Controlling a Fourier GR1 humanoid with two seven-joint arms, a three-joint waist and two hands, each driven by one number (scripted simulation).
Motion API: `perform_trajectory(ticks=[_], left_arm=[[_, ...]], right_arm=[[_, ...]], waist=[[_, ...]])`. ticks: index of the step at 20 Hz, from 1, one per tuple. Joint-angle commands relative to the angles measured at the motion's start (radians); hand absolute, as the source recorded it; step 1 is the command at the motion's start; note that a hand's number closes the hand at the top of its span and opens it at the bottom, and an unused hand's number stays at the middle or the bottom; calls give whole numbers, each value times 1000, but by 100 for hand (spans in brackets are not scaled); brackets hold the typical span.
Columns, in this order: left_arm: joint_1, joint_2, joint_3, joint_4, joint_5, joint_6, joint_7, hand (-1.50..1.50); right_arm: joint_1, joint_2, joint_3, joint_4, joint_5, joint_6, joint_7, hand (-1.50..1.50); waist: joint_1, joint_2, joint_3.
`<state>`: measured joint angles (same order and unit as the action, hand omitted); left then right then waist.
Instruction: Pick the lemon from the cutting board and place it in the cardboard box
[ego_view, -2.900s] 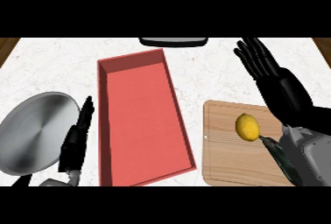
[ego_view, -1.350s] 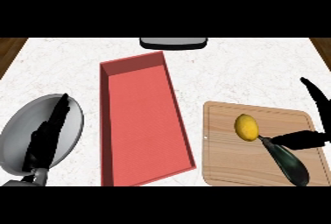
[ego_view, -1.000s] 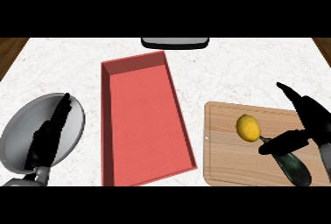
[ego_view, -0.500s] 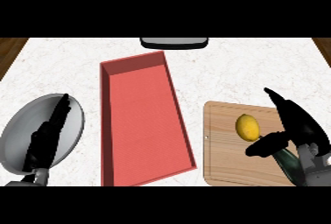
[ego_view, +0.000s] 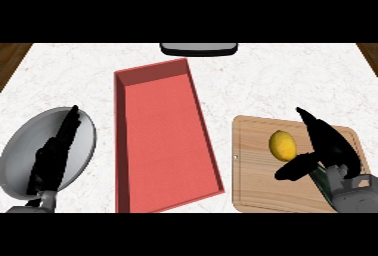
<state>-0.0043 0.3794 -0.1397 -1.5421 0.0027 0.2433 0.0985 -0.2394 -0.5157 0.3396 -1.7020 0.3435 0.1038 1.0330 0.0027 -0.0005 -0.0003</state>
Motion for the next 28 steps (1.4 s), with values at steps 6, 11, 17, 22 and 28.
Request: perform_trajectory(ticks=[6, 11, 17, 22, 28], left_arm=[[9, -76, 34, 48, -62, -43, -49, 0], [-12, -64, 96, 37, -55, -94, -32, 0], [27, -114, 73, -23, -126, -69, -2, 0], [-62, -126, 106, 14, -116, -111, 47, 0], [14, -144, 151, 37, -141, -145, -50, 0]], right_arm=[[18, 109, -68, 3, 104, 64, 36, -150], [28, 131, -115, 47, 130, 105, -34, -150], [-3, 200, -128, 34, 182, 135, 16, -150], [19, 259, -105, 150, 253, 91, -73, -150], [82, 257, -166, 169, 279, 124, -185, -150]], waist=[[-1, 0, 0], [-1, 0, 0], [0, 0, 0], [-1, 1, 0], [-2, 0, 0]])
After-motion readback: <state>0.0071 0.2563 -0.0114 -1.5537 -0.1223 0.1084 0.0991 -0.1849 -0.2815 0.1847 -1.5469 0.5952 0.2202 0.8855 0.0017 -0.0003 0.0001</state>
